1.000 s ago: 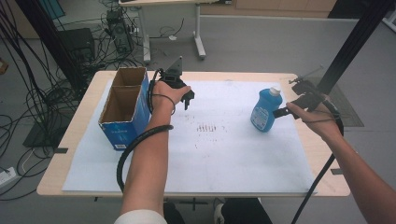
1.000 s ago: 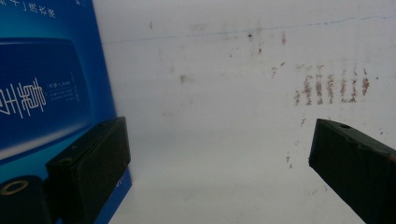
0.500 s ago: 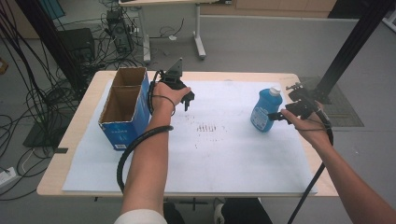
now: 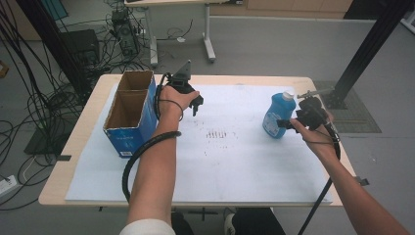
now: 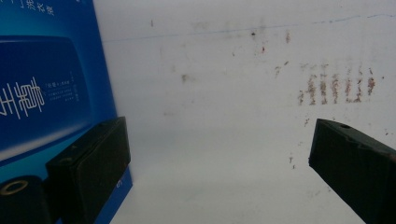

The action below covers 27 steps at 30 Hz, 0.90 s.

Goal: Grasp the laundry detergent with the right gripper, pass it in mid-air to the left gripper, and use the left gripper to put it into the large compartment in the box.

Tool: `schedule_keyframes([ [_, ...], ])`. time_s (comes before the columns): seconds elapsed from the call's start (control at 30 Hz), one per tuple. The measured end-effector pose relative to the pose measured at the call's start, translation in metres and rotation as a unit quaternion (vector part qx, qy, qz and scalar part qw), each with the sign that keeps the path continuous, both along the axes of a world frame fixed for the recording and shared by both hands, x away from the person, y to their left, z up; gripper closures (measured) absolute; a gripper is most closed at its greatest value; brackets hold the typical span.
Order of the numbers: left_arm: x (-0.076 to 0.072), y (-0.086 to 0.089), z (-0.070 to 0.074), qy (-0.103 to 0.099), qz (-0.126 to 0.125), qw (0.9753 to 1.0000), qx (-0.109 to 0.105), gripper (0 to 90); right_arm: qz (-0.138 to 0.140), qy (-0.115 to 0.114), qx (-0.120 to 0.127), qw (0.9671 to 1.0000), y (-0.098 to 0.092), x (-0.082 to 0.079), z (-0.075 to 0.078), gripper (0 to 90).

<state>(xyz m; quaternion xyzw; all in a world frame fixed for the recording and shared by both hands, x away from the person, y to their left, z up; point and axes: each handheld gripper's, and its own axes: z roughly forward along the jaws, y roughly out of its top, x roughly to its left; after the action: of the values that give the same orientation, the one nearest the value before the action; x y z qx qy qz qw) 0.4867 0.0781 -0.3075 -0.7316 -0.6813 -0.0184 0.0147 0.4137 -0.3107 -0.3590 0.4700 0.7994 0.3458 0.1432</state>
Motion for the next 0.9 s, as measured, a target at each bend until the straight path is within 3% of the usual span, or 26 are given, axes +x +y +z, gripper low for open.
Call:
schedule_keyframes([
  [0.63, 0.001, -0.001, -0.001, 0.001, -0.001, 1.0000, 0.000, 5.7, -0.019, -0.059, 0.015, 0.9980, 0.011, -0.003, -0.019, 2.9],
  [0.9, 0.002, 0.000, -0.001, 0.002, -0.001, 1.0000, 0.001, 5.7, -0.027, -0.072, 0.027, 0.9967, 0.012, -0.002, -0.026, 2.6],
])
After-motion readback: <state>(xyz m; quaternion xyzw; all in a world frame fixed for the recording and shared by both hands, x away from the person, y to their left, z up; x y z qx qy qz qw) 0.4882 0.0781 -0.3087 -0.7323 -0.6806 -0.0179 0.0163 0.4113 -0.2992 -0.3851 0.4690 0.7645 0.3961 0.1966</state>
